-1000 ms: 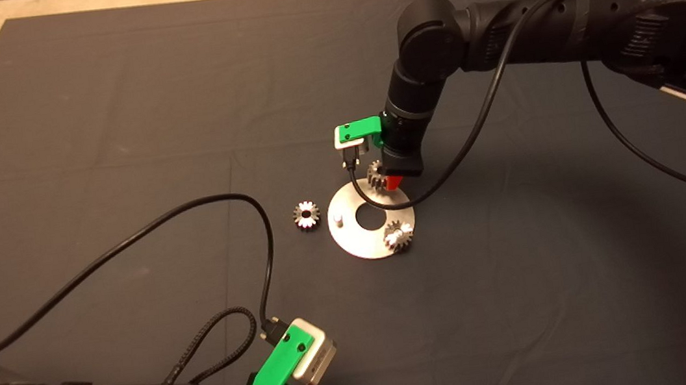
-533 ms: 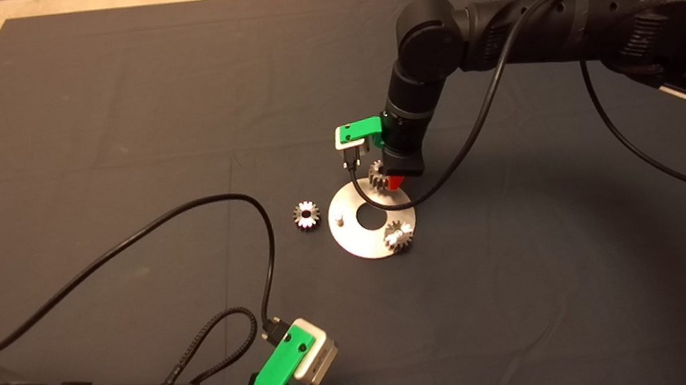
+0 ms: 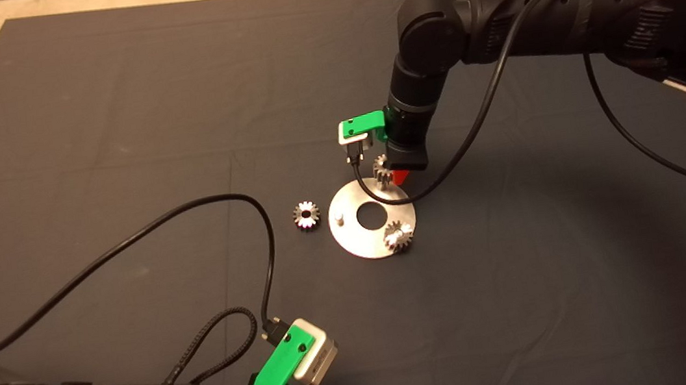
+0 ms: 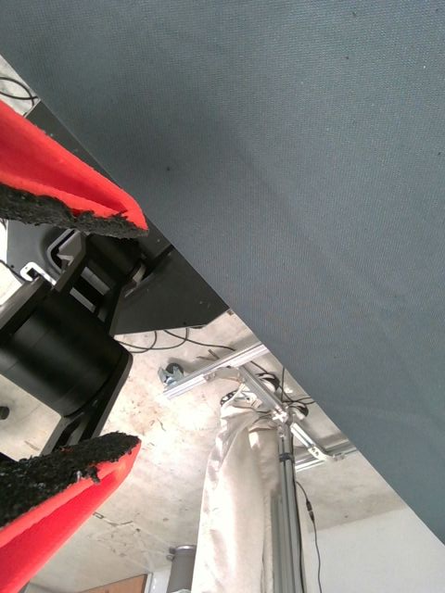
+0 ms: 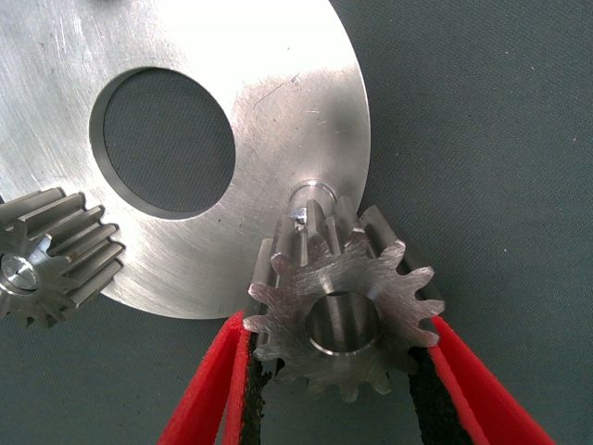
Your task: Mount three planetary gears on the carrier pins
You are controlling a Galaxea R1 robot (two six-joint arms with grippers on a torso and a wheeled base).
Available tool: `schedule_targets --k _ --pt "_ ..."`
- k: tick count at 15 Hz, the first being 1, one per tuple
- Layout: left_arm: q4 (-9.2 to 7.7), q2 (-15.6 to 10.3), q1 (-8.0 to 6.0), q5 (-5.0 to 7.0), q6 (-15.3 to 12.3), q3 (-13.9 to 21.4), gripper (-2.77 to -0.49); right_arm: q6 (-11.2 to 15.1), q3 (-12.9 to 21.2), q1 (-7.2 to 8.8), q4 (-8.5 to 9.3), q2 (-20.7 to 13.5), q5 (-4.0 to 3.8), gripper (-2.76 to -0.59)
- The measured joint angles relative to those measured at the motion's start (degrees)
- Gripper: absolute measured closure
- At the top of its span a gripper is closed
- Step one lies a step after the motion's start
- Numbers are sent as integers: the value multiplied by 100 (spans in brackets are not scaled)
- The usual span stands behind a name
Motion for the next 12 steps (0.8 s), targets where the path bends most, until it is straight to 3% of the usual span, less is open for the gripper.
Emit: schedule_targets --k 12 --pt "0 -41 0 -4 0 0 -146 5 15 -1 1 0 0 -97"
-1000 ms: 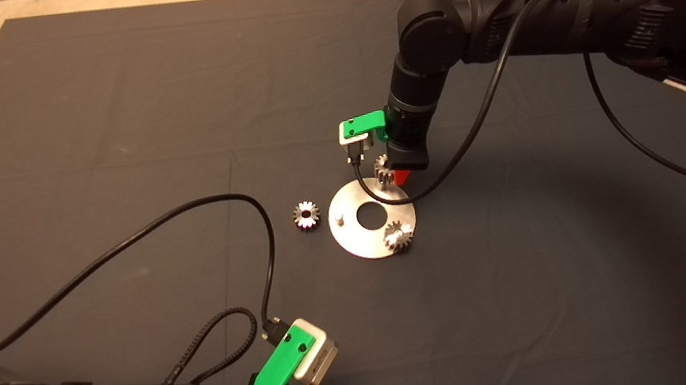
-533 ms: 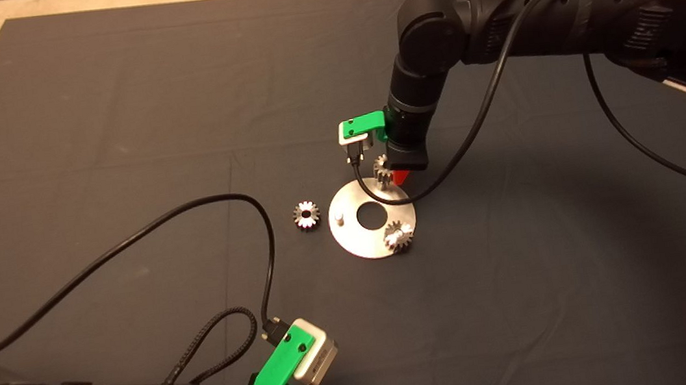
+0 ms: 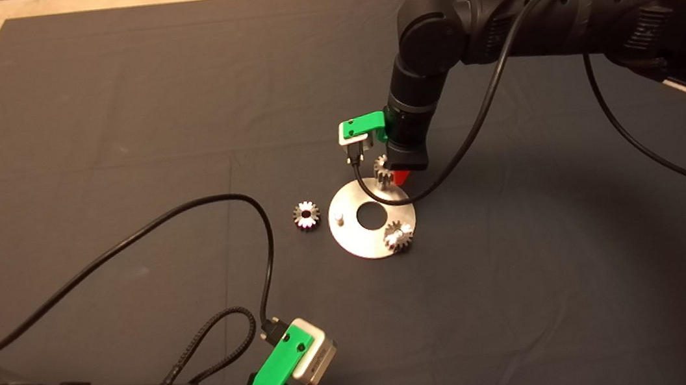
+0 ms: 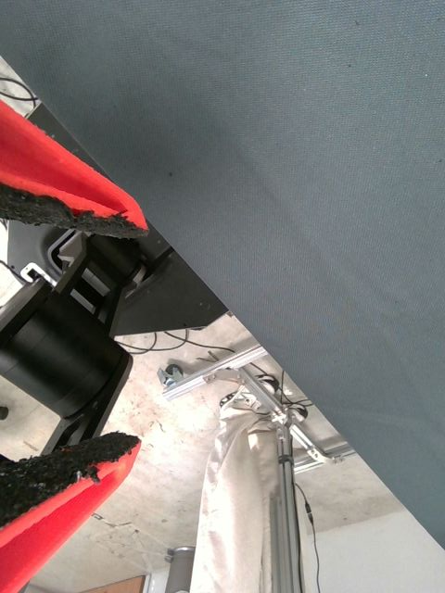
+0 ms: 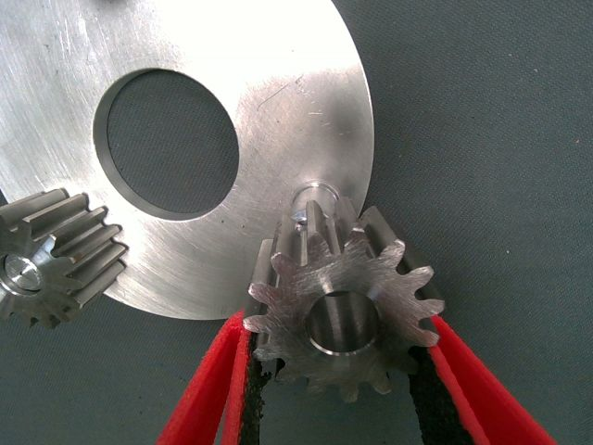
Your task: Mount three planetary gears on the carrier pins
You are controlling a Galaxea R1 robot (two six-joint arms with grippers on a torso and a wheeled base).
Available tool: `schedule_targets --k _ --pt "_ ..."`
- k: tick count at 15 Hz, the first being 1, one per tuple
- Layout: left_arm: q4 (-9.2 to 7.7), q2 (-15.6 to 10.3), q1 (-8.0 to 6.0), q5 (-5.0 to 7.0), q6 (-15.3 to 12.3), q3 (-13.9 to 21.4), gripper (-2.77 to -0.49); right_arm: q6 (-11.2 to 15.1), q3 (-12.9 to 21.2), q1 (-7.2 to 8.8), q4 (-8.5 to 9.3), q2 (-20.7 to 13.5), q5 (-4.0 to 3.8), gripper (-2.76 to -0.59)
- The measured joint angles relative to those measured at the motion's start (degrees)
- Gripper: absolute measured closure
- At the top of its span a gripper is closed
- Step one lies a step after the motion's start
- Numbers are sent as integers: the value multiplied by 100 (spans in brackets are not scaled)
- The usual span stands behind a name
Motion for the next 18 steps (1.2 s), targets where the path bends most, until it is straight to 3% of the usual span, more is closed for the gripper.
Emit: schedule_targets --k 7,18 --pt "0 -44 0 -11 0 0 -146 0 82 0 0 1 22 -97" --pt "0 -85 0 -123 1 0 -146 5 279 -32 2 0 45 -97"
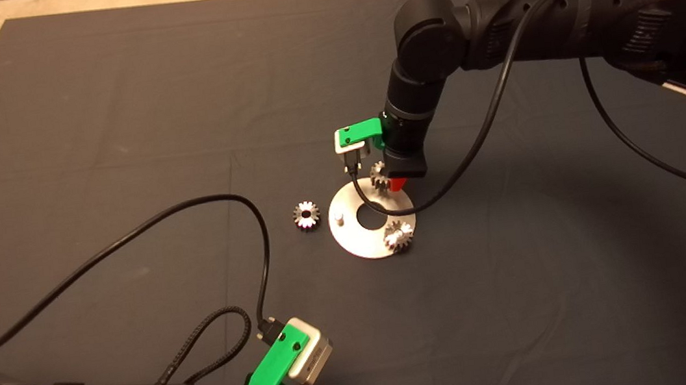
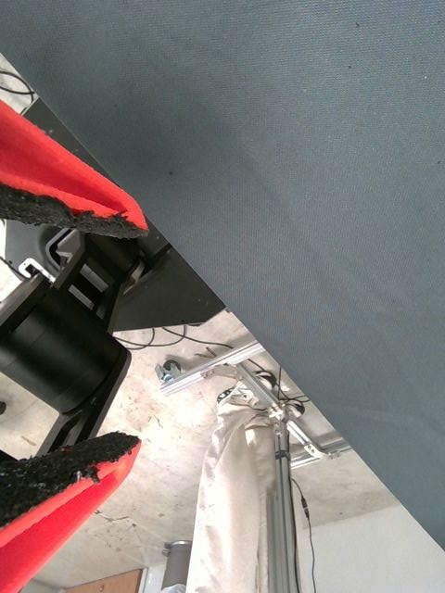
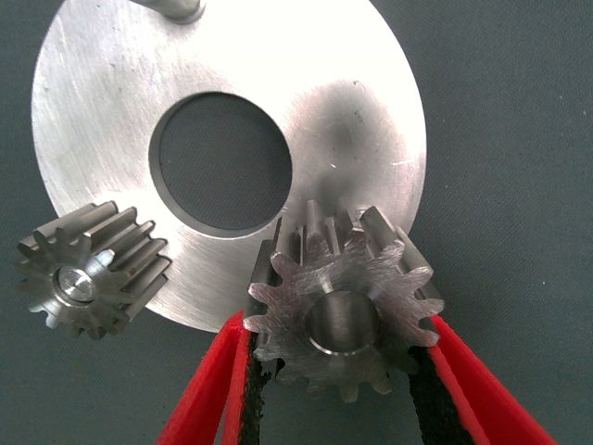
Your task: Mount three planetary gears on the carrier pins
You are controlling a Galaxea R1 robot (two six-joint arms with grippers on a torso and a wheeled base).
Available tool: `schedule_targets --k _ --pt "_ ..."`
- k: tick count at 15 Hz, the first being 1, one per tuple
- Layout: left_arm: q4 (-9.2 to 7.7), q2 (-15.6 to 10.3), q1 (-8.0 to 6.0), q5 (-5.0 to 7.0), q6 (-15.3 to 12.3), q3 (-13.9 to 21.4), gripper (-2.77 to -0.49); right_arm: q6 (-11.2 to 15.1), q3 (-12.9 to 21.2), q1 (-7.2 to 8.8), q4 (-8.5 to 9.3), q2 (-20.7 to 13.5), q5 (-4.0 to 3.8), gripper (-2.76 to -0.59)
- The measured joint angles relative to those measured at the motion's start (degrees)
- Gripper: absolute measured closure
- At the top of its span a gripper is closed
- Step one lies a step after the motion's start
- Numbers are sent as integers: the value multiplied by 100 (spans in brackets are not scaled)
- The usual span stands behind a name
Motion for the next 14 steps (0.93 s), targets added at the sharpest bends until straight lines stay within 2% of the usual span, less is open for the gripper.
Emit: schedule_targets --k 9,14 --pt "0 -5 0 -1 0 0 -146 -2 38 -4 -3 -2 21 -97" --pt "0 -96 0 -17 0 0 -146 -6 -26 -45 -4 -1 32 -97"
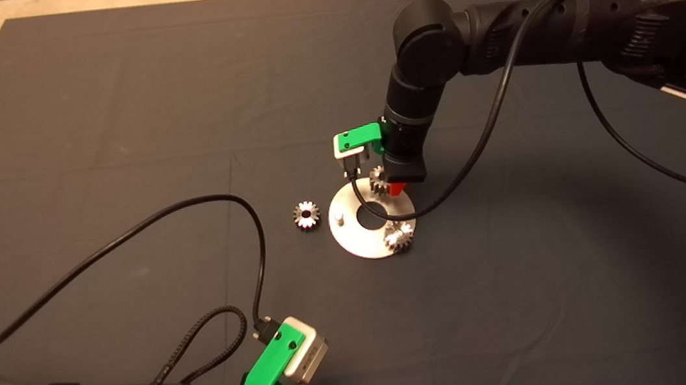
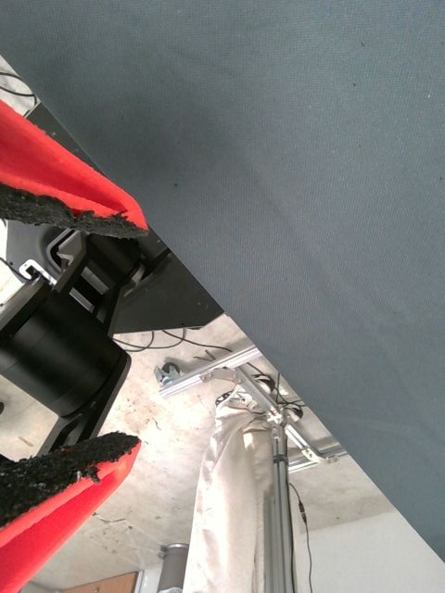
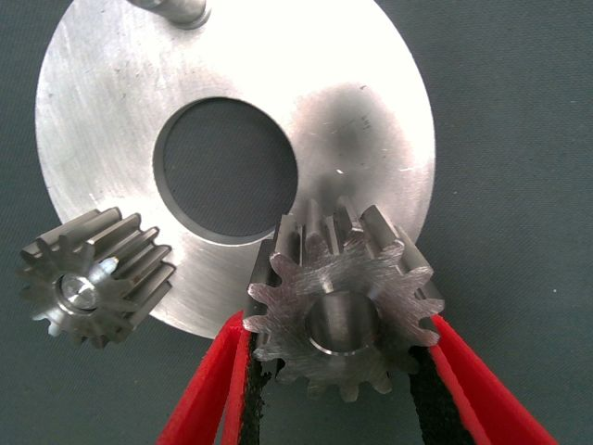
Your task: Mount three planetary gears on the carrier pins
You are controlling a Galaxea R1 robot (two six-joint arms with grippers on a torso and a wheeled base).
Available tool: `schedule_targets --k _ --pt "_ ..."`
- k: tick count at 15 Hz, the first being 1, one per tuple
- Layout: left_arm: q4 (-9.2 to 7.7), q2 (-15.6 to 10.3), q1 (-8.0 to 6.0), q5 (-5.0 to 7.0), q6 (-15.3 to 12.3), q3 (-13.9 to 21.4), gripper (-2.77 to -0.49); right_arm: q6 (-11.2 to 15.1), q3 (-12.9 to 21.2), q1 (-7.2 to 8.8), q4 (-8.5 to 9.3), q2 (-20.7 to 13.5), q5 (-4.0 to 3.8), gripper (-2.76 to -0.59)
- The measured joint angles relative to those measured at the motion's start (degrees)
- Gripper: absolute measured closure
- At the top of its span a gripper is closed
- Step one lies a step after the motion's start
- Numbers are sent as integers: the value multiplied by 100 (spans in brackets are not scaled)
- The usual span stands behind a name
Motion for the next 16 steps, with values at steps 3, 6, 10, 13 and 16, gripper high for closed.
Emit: schedule_targets --k 3,6,10,13,16 --pt "0 -2 0 -69 5 0 -146 -1 -104 2 4 1 111 -97" --pt "0 -26 0 -77 5 0 -146 -16 -234 2 4 2 268 -97" --pt "0 -50 0 -80 5 0 -146 -13 -258 4 -32 2 307 -97" --pt "0 -83 0 -107 7 0 -146 -13 -226 4 -38 -1 301 -97" --pt "0 -163 0 -154 10 0 -146 -13 -128 0 -94 -17 258 -97"
